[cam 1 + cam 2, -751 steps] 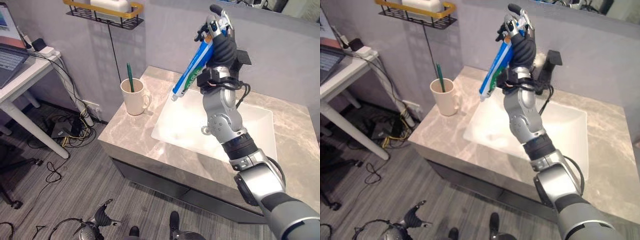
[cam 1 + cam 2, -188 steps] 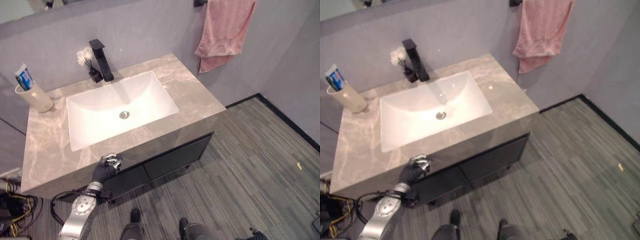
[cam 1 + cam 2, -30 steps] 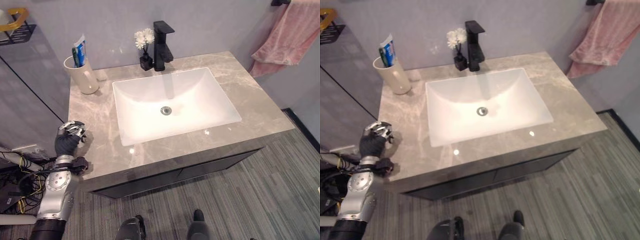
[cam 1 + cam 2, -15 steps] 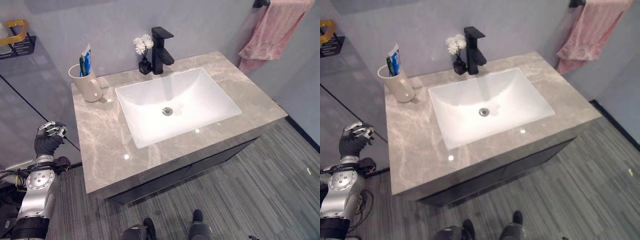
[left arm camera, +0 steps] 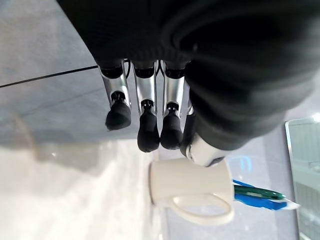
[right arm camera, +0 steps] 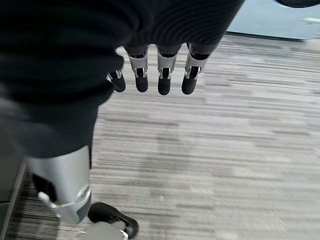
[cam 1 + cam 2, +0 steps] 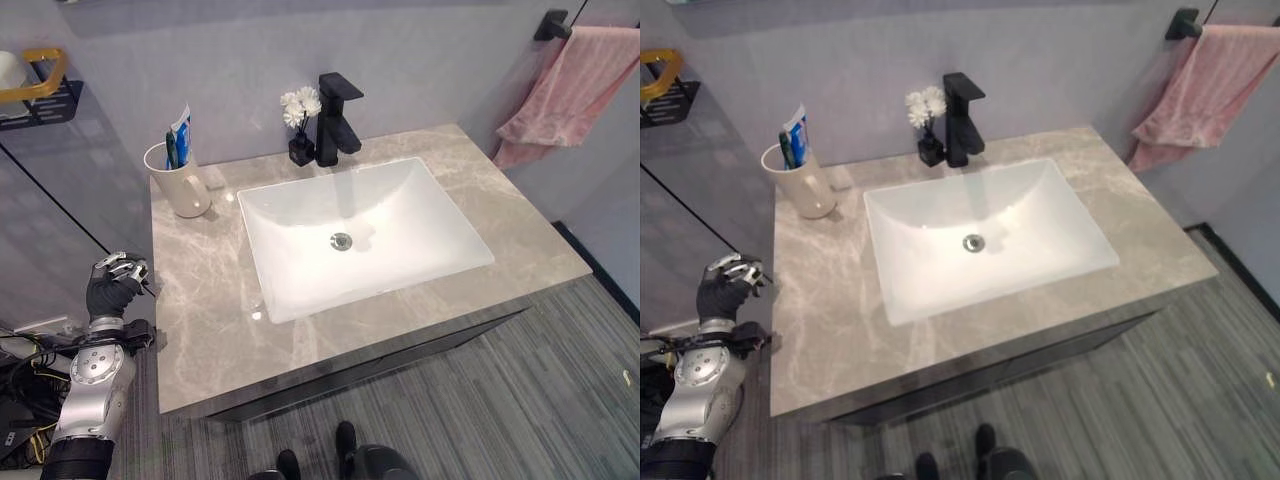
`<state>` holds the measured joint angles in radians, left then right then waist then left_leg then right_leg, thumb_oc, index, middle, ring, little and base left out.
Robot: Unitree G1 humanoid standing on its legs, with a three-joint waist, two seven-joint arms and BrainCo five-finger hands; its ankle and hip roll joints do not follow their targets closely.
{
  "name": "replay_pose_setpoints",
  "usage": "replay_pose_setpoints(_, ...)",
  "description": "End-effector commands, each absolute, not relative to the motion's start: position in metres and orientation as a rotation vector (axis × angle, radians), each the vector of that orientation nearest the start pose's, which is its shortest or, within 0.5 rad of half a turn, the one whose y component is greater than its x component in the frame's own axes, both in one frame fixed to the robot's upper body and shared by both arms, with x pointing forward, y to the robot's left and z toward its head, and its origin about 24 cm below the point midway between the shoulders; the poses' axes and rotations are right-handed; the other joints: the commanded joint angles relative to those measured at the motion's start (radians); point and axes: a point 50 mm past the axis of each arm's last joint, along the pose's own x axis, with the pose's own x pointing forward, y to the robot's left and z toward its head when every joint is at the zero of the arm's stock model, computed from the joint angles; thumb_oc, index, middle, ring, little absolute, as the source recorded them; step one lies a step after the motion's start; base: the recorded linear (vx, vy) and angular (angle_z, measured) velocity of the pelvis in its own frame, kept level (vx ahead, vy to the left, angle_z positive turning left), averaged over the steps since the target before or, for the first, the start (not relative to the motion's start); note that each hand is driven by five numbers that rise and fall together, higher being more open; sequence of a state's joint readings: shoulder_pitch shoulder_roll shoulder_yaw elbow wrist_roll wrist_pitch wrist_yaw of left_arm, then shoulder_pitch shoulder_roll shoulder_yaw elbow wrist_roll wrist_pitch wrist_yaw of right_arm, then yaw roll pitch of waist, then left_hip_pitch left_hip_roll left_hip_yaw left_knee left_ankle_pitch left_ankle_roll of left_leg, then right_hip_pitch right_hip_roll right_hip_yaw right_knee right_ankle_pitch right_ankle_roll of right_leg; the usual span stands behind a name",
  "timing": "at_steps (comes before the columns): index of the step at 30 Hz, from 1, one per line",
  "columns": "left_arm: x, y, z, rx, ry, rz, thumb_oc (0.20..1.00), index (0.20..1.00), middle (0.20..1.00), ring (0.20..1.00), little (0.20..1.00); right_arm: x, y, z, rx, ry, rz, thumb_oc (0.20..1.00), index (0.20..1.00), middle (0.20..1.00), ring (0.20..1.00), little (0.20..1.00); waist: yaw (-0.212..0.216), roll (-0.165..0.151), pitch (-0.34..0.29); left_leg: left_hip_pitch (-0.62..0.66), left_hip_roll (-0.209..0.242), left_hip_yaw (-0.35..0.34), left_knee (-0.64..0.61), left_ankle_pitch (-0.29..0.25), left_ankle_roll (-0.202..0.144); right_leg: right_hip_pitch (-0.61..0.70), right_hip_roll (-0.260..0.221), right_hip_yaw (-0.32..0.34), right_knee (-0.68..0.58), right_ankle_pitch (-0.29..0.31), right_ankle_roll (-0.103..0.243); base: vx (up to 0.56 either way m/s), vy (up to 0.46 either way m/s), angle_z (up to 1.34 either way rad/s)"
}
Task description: Put brush and paste in cup on sink, flatten towel.
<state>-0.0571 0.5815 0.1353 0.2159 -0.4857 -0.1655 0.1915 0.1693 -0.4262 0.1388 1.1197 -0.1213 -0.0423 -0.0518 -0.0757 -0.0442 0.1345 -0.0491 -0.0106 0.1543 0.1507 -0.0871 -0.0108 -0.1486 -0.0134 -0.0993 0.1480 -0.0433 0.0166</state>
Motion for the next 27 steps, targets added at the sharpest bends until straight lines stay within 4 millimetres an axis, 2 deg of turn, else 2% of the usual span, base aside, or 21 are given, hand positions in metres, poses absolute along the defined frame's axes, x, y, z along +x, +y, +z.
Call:
replay_pose_setpoints(1, 0.268, 0.305, 0.118, 0.054, -0.275, 0.360, 0.200, 0.200, 0.200, 0.200, 0.200, 0.036, -0.331, -0.130, -0.673, 1.304, -0.102, 1.000, 1.000, 1.000, 1.000, 1.000, -0.028, -0.027, -0.004, -0.099, 0.027, -0.089, 0.202, 0.038, -0.046, 0.041, -0.024, 0.038, -0.068, 0.077, 0.068, 0.07, 0.013, 0.17)
replay_pose_setpoints(3, 0.267, 0.304, 0.119, 0.058, -0.273, 0.356, 0.200, 0.200, 0.200, 0.200, 0.200, 0.036, -0.336, -0.127, -0.683, 1.297, -0.124, 1.000, 1.000, 1.000, 1.000, 1.000, -0.027, -0.037, -0.016, -0.103, 0.097, -0.080, 0.112, 0.036, -0.039, 0.054, -0.041, 0.036, -0.070, 0.062, 0.079, 0.11, 0.077, 0.10)
replay_pose_setpoints(5, 0.269, 0.303, 0.120, 0.048, -0.278, 0.359, 0.200, 0.200, 0.200, 0.200, 0.200, 0.039, -0.338, -0.125, -0.678, 1.277, -0.154, 1.000, 1.000, 1.000, 1.000, 1.000, -0.029, -0.027, -0.020, -0.112, 0.191, -0.097, -0.021, 0.138, -0.064, 0.059, -0.054, 0.038, -0.057, 0.040, 0.088, 0.11, 0.110, 0.06)
replay_pose_setpoints(6, 0.269, 0.303, 0.120, 0.048, -0.278, 0.359, 0.200, 0.200, 0.200, 0.200, 0.200, 0.038, -0.338, -0.125, -0.678, 1.278, -0.155, 1.000, 1.000, 1.000, 1.000, 1.000, -0.029, -0.027, -0.020, -0.107, 0.191, -0.097, -0.029, 0.142, -0.065, 0.060, -0.053, 0.037, -0.055, 0.038, 0.087, 0.08, 0.125, 0.01)
replay_pose_setpoints(7, 0.271, 0.302, 0.120, 0.040, -0.278, 0.365, 0.200, 0.200, 0.200, 0.200, 0.200, 0.037, -0.339, -0.125, -0.684, 1.277, -0.161, 1.000, 1.000, 1.000, 1.000, 1.000, -0.030, -0.016, -0.016, -0.129, 0.237, -0.110, -0.085, 0.219, -0.087, 0.060, -0.056, 0.045, -0.042, 0.026, 0.090, 0.08, 0.167, -0.06)
replay_pose_setpoints(8, 0.273, 0.301, 0.121, 0.040, -0.282, 0.361, 0.200, 0.200, 0.200, 0.200, 0.200, 0.038, -0.340, -0.124, -0.696, 1.280, -0.156, 1.000, 1.000, 1.000, 1.000, 1.000, -0.027, -0.010, -0.012, -0.139, 0.260, -0.136, -0.121, 0.251, -0.096, 0.066, -0.064, 0.057, -0.038, 0.019, 0.094, 0.18, 0.359, -0.15)
replay_pose_setpoints(9, 0.274, 0.300, 0.122, 0.032, -0.283, 0.350, 0.200, 0.200, 0.200, 0.200, 0.200, 0.037, -0.339, -0.126, -0.712, 1.299, -0.133, 1.000, 1.000, 1.000, 1.000, 1.000, -0.027, 0.010, -0.014, -0.101, 0.249, -0.164, -0.125, 0.217, -0.100, 0.076, -0.077, 0.080, -0.032, 0.011, 0.108, 0.17, 0.335, -0.35)
replay_pose_setpoints(11, 0.273, 0.297, 0.121, 0.049, -0.282, 0.327, 0.200, 0.200, 0.200, 0.200, 0.200, 0.035, -0.338, -0.127, -0.709, 1.309, -0.128, 1.000, 1.000, 1.000, 1.000, 1.000, -0.024, 0.022, -0.021, -0.077, 0.221, -0.152, -0.141, 0.200, -0.106, 0.084, -0.095, 0.091, -0.048, 0.029, 0.119, 0.14, 0.320, -0.67)
replay_pose_setpoints(12, 0.274, 0.294, 0.121, 0.054, -0.284, 0.310, 0.200, 0.200, 0.200, 0.200, 0.200, 0.035, -0.338, -0.127, -0.710, 1.310, -0.136, 1.000, 1.000, 1.000, 1.000, 1.000, -0.024, 0.021, -0.023, -0.071, 0.199, -0.158, -0.138, 0.187, -0.101, 0.083, -0.112, 0.096, -0.058, 0.047, 0.128, 0.07, 0.223, -0.57)
replay_pose_setpoints(13, 0.274, 0.294, 0.121, 0.054, -0.284, 0.310, 0.200, 0.200, 0.200, 0.200, 0.200, 0.035, -0.338, -0.127, -0.709, 1.311, -0.137, 1.000, 1.000, 1.000, 1.000, 1.000, -0.023, 0.020, -0.023, -0.071, 0.198, -0.157, -0.137, 0.186, -0.100, 0.084, -0.114, 0.097, -0.059, 0.047, 0.129, 0.10, 0.310, -0.35)
replay_pose_setpoints(15, 0.271, 0.295, 0.124, 0.078, -0.295, 0.302, 0.200, 0.200, 0.200, 0.200, 0.200, 0.037, -0.328, -0.132, -0.680, 1.300, -0.113, 1.000, 1.000, 1.000, 1.000, 1.000, -0.019, 0.017, -0.030, -0.055, 0.158, -0.118, -0.148, 0.159, -0.083, 0.078, -0.157, 0.117, -0.088, 0.088, 0.158, 0.07, 0.322, -0.31)
replay_pose_setpoints(20, 0.273, 0.298, 0.128, 0.098, -0.298, 0.309, 0.200, 0.200, 0.200, 0.200, 0.200, 0.038, -0.315, -0.138, -0.661, 1.299, -0.072, 1.000, 1.000, 1.000, 1.000, 1.000, -0.013, 0.009, -0.036, -0.058, 0.131, -0.076, -0.201, 0.167, -0.070, 0.044, -0.203, 0.122, -0.129, 0.148, 0.189, 0.00, 0.151, -0.48)
replay_pose_setpoints(23, 0.277, 0.302, 0.140, 0.131, -0.329, 0.328, 0.200, 0.200, 0.200, 0.200, 0.200, 0.036, -0.307, -0.142, -0.620, 1.311, -0.080, 1.000, 1.000, 1.000, 1.000, 1.000, -0.017, 0.001, -0.050, -0.075, 0.123, -0.063, -0.233, 0.176, -0.066, 0.023, -0.234, 0.100, -0.167, 0.182, 0.209, 0.00, 0.131, 0.08)
replay_pose_setpoints(27, 0.280, 0.305, 0.140, 0.130, -0.318, 0.330, 0.200, 0.200, 0.200, 0.200, 0.200, 0.031, -0.302, -0.145, -0.609, 1.328, -0.058, 1.000, 1.000, 1.000, 1.000, 1.000, -0.021, -0.008, -0.059, -0.074, 0.121, -0.060, -0.238, 0.173, -0.067, 0.029, -0.244, 0.087, -0.183, 0.193, 0.217, 0.03, 0.021, 0.05)
